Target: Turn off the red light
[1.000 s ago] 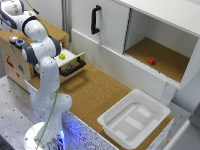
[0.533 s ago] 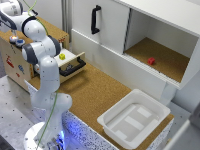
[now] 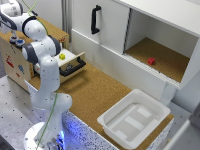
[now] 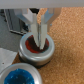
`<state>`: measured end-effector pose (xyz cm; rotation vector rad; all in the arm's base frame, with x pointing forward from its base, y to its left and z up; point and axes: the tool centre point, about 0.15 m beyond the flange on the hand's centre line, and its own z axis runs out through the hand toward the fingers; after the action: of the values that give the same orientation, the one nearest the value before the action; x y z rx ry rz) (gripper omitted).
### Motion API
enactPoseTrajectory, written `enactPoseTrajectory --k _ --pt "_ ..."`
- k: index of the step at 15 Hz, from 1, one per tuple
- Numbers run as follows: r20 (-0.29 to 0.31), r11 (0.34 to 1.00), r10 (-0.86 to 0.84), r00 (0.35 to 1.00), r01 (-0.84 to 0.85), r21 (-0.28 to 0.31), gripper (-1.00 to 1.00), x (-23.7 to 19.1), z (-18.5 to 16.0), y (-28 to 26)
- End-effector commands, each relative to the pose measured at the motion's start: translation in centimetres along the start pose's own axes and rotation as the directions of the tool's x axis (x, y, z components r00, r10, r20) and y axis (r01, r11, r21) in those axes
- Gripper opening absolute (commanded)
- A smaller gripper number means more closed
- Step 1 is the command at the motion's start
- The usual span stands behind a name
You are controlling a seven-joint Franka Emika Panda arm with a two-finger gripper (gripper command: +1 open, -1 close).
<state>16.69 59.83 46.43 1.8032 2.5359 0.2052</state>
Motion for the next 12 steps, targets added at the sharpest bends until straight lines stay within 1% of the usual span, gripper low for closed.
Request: enactPoseTrajectory --k 1,2,3,4,5,6,7,8,9,11,12 --pt "0.095 0.998 0.037 0.995 -0.032 -0.05 -1.0 1.9 -7.8 2.5" --pt "0.096 0.994 0.073 0.993 -0.066 -0.083 1.0 1.0 -9.4 3.0" --pt "0.088 0.992 0.096 0.991 -0.088 -0.09 1.0 0.0 -10.1 3.5" --pt "0.082 0.988 0.136 0.987 -0.129 -0.083 1.0 -1.2 -9.9 4.1" --pt "0.1 0.982 0.176 0.979 -0.167 -0.091 1.0 -2.4 -9.4 4.6" --pt "0.094 0.978 0.204 0.975 -0.197 -0.075 1.0 -3.3 -8.8 4.8" --pt "0.106 0.971 0.234 0.967 -0.227 -0.069 1.0 -4.1 -8.1 4.7" --pt "0.096 0.968 0.247 0.964 -0.242 -0.059 1.0 -4.4 -7.8 4.6" --pt "0.1 0.964 0.265 0.959 -0.261 -0.048 1.0 -4.9 -7.1 4.1" --pt "0.112 0.955 0.297 0.948 -0.294 -0.046 1.0 -5.4 -6.4 3.1" --pt "0.122 0.945 0.326 0.938 -0.321 -0.057 1.0 -5.9 -6.2 2.6"
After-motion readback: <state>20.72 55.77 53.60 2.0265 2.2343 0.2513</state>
